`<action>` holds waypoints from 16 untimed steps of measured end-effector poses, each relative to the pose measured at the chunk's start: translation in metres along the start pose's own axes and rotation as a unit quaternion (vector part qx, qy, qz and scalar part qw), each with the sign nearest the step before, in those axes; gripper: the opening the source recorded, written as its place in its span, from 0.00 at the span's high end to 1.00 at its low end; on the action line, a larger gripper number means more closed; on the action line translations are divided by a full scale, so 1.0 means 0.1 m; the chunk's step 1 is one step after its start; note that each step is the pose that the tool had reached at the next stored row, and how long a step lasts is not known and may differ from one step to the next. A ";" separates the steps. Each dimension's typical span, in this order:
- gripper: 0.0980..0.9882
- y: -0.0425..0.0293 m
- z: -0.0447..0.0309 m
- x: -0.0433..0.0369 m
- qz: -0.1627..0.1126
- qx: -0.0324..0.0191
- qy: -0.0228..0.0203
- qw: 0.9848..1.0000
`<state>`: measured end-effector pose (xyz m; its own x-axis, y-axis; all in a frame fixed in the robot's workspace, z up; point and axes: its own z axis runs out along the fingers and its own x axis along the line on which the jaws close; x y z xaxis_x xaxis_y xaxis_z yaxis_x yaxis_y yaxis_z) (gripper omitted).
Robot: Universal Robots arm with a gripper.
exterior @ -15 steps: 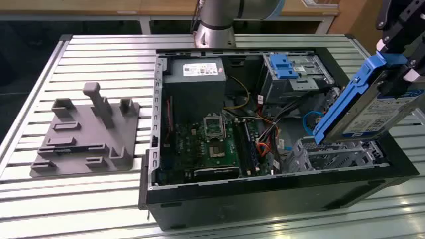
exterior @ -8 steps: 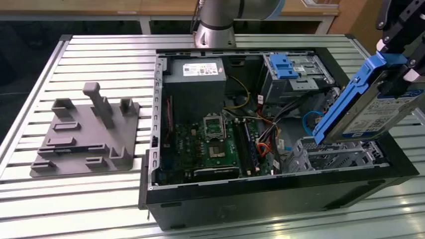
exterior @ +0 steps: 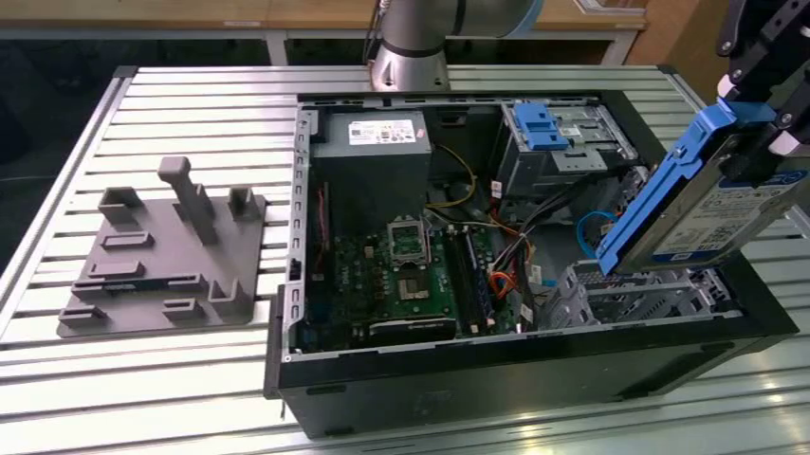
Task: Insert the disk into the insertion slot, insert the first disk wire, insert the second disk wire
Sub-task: 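Insert the disk into the insertion slot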
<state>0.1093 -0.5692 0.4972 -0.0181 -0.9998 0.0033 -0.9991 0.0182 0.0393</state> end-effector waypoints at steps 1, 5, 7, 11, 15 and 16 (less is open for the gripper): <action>0.70 0.000 0.000 0.000 0.000 0.000 0.000 1.000; 0.70 0.000 0.001 0.002 0.000 0.000 -0.003 1.000; 0.70 0.000 0.000 0.002 0.000 0.000 -0.007 1.000; 0.70 0.000 0.000 0.005 -0.001 0.000 -0.020 1.000; 0.70 0.000 0.000 0.013 -0.001 -0.001 -0.037 0.999; 0.70 0.000 0.001 0.016 -0.002 -0.001 -0.040 0.999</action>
<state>0.1093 -0.5708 0.4971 -0.0181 -0.9969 -0.0759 -0.9991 0.0151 0.0406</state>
